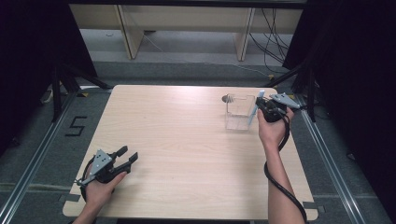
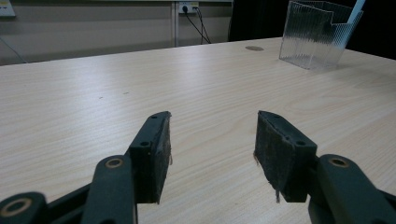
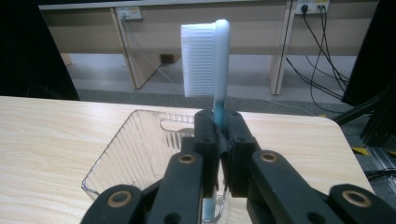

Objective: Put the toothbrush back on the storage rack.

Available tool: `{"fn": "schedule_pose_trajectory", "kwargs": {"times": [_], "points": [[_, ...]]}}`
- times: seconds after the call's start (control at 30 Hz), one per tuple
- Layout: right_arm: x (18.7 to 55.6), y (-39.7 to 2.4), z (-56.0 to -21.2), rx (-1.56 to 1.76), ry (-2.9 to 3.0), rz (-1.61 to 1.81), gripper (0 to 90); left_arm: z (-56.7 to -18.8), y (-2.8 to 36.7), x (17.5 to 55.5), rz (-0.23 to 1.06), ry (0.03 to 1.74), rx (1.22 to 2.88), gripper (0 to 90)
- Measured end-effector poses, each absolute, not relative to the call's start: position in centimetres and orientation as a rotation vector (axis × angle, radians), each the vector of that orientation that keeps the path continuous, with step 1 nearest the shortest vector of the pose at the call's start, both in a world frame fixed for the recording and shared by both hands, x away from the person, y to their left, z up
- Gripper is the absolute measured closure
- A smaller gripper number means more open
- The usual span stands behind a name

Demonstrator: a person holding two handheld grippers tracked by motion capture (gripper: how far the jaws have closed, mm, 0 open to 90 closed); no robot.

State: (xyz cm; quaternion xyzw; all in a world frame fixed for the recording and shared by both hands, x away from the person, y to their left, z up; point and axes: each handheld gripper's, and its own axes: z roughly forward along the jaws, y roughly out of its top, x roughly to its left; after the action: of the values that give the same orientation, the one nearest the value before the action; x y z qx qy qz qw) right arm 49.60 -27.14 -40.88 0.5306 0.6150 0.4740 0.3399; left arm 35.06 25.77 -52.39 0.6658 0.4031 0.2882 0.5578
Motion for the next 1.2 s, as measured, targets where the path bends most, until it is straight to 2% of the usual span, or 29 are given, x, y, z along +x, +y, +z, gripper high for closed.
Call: {"fn": "schedule_pose_trajectory", "kwargs": {"times": [1.2], "points": [[49.5, -26.9, -43.3, 1.466, 1.594, 1.216, 86.0, -52.4, 25.8, 35.1, 0.672, 0.954, 1.572, 45.2]]}}
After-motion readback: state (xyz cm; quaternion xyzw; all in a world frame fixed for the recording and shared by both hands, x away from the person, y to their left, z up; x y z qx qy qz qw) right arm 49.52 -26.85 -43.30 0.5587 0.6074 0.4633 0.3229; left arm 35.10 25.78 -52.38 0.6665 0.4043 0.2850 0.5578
